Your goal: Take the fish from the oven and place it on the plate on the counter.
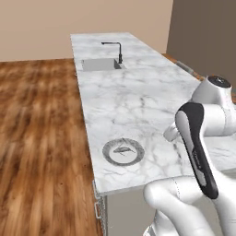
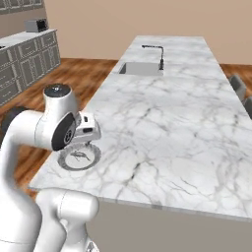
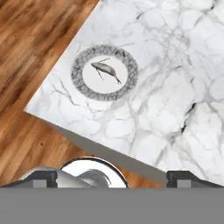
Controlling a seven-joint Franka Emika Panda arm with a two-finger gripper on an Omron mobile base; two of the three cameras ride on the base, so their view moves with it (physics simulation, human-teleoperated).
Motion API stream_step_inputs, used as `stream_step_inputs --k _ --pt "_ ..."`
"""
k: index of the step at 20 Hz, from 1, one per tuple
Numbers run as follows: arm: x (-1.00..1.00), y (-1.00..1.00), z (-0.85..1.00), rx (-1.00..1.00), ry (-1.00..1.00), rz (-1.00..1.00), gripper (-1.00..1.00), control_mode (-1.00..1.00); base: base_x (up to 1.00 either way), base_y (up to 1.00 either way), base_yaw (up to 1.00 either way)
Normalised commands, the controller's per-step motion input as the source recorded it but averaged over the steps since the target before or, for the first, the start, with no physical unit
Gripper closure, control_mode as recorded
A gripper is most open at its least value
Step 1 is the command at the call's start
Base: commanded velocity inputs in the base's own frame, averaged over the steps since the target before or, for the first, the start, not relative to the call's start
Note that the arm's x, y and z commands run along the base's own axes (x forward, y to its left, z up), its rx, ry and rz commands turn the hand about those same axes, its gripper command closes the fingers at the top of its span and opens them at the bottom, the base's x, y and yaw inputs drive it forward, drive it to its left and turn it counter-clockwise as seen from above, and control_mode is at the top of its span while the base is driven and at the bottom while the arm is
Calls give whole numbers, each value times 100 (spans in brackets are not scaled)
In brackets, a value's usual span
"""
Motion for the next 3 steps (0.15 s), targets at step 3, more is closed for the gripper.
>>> stream_step_inputs --k 3 --pt "-94 -37 47 16 3 -8 -100 -100 0 0 0"
